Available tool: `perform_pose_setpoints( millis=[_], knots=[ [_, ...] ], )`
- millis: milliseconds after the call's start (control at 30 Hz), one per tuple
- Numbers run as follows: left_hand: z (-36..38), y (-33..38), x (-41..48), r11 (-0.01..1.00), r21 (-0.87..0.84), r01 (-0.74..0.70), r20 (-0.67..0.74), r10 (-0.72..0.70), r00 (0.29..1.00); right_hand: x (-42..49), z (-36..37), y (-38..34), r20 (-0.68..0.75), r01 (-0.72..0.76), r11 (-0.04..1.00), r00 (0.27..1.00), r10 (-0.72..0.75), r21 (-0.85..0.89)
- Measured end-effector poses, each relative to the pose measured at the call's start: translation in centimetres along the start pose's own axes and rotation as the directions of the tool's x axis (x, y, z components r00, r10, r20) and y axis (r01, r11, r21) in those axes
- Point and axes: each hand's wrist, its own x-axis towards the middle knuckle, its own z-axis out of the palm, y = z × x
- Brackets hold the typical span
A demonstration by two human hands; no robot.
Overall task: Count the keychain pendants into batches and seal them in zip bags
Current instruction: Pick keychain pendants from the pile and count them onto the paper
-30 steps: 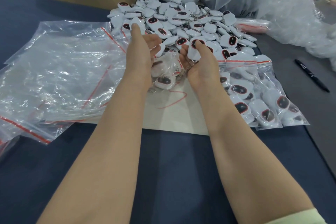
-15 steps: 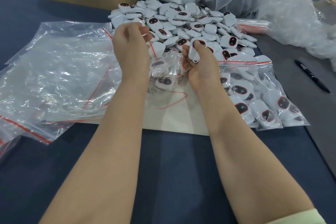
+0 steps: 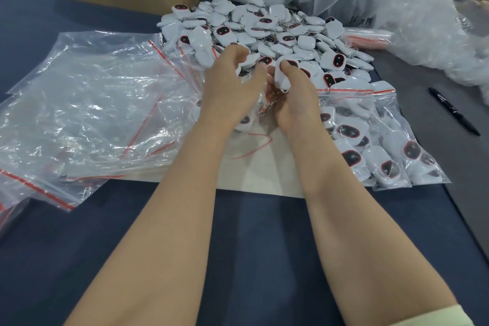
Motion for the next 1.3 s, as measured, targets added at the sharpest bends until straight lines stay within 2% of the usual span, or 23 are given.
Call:
perform_pose_setpoints(
  millis=[100, 233, 400, 733, 900, 1100, 1200, 1300],
  knots=[
    [1.0, -0.8, -0.3, 0.982, 0.186, -0.043, 0.061, 0.032, 0.998, 0.1, -0.2, 0.2, 0.015, 0.034, 0.997, 0.999, -0.033, -0.064],
    [1.3, -1.4, -0.3, 0.960, 0.277, -0.047, 0.060, 0.031, 0.998, 0.1, -0.3, 0.3, 0.063, 0.094, 0.987, 0.994, -0.087, -0.128],
    [1.2, -1.2, -0.2, 0.970, 0.243, 0.000, -0.015, 0.004, 1.000, 0.1, -0.3, 0.7, 0.150, 0.175, 0.957, 0.978, -0.143, -0.232],
    [1.1, -1.1, -0.3, 0.973, 0.233, -0.001, -0.054, 0.014, 0.998, 0.1, 0.0, 0.6, 0.094, 0.097, 0.986, 0.992, -0.085, -0.132],
    [1.1, -1.2, -0.3, 0.976, 0.217, -0.008, -0.039, 0.017, 0.999, 0.0, 0.0, 0.7, 0.141, 0.153, 0.968, 0.982, -0.127, -0.198],
    [1.1, -1.2, -0.3, 0.980, 0.201, -0.003, -0.050, 0.014, 0.999, 0.0, 0.0, 0.9, 0.129, 0.157, 0.954, 0.983, -0.128, -0.256],
    [1.0, -1.2, -0.3, 0.985, 0.173, 0.009, -0.070, 0.003, 0.998, -0.2, -0.1, 1.1, 0.176, 0.223, 0.910, 0.970, -0.170, -0.350],
    [1.0, -1.2, -0.2, 0.987, 0.158, 0.022, -0.095, -0.007, 0.995, -0.3, -0.1, 1.0, 0.203, 0.242, 0.907, 0.963, -0.180, -0.345]
  ],
)
